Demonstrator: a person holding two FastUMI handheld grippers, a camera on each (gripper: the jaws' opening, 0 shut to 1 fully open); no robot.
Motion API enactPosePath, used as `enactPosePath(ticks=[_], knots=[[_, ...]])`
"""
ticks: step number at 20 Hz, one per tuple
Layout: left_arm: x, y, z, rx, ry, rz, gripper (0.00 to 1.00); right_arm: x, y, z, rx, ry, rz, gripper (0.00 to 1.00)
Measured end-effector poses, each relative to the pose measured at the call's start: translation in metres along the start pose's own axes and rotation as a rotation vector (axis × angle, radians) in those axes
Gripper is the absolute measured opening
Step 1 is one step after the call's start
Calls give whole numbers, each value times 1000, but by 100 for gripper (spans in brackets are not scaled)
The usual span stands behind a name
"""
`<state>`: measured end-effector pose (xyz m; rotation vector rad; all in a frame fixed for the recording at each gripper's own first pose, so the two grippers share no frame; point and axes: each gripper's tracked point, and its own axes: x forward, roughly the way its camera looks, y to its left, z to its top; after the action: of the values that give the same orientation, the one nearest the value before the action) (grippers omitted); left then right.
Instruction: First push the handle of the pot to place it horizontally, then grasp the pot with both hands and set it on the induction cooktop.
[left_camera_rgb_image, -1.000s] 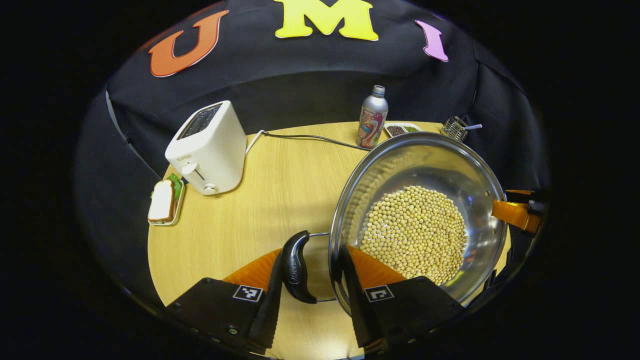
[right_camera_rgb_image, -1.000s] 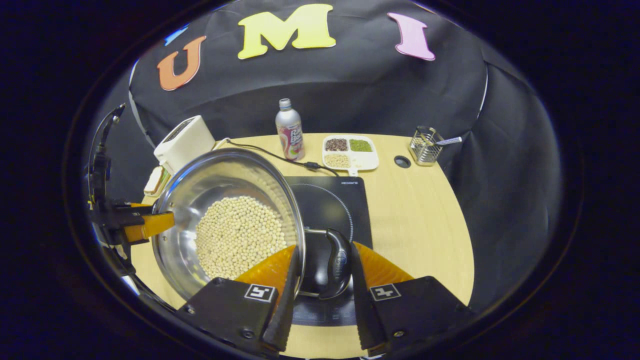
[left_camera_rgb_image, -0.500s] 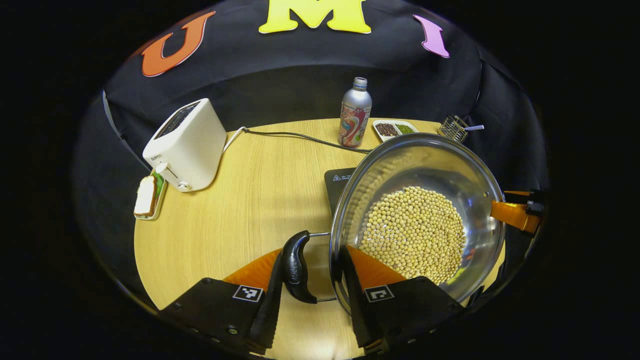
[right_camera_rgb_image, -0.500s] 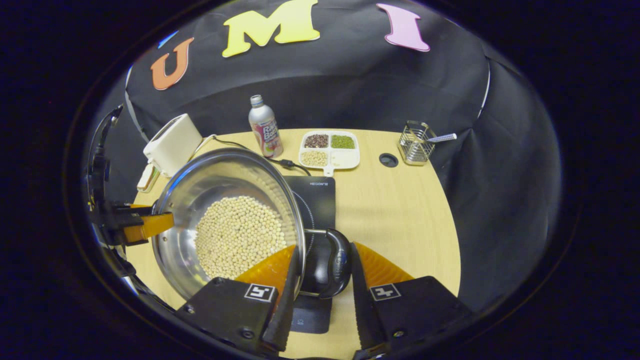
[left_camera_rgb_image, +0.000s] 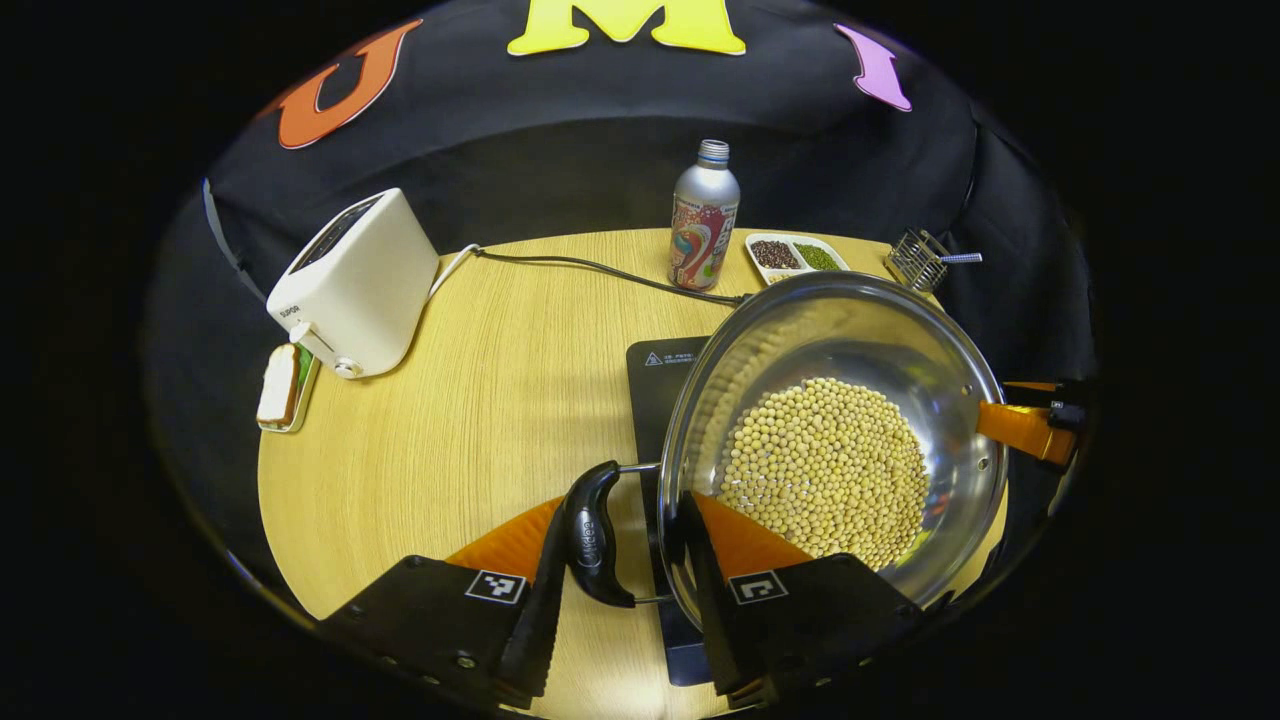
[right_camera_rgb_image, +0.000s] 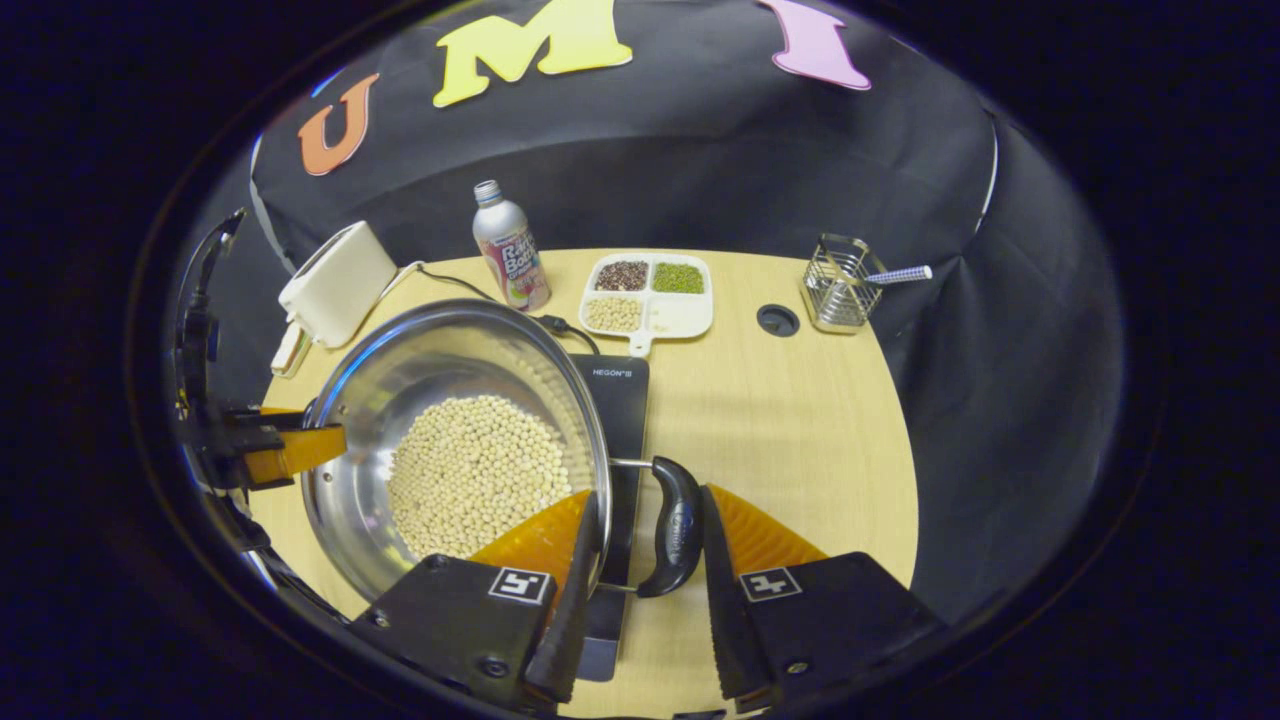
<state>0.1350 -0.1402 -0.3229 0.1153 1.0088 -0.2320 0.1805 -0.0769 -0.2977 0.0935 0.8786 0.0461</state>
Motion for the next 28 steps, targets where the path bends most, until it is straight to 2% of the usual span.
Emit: enactPosePath(ticks=[1, 3, 5, 6, 7, 8, 10, 11, 12, 15, 28], knots=[[1, 2, 1, -2, 1, 2, 59, 3, 0, 1, -5, 2, 2, 53], [3, 0, 1, -5, 6, 2, 69, 6, 0, 2, -15, 5, 4, 53], [6, 1, 2, 3, 12, 1, 69, 10, -1, 3, -29, 7, 2, 53], [5, 0, 4, 13, 9, 2, 59, 11, -2, 2, -24, 8, 3, 53], [4, 0, 5, 23, 6, 6, 59, 17, -3, -1, -31, 22, 3, 53], [6, 0, 4, 26, 8, 8, 69, 18, -3, 1, -48, 6, 3, 53], [7, 2, 4, 16, 1, 8, 69, 18, -5, 1, -69, 19, -12, 56], [5, 1, 4, 12, -4, 6, 59, 19, -5, 1, -74, 26, -21, 56], [6, 0, 3, 9, 1, 6, 59, 19, -5, 1, -81, 26, -26, 53], [7, 0, 4, 9, -2, 7, 59, 19, -5, 0, -82, 21, -22, 56], [8, 0, 7, 14, -23, 21, 59, 18, -5, 0, -52, -21, -32, 54]])
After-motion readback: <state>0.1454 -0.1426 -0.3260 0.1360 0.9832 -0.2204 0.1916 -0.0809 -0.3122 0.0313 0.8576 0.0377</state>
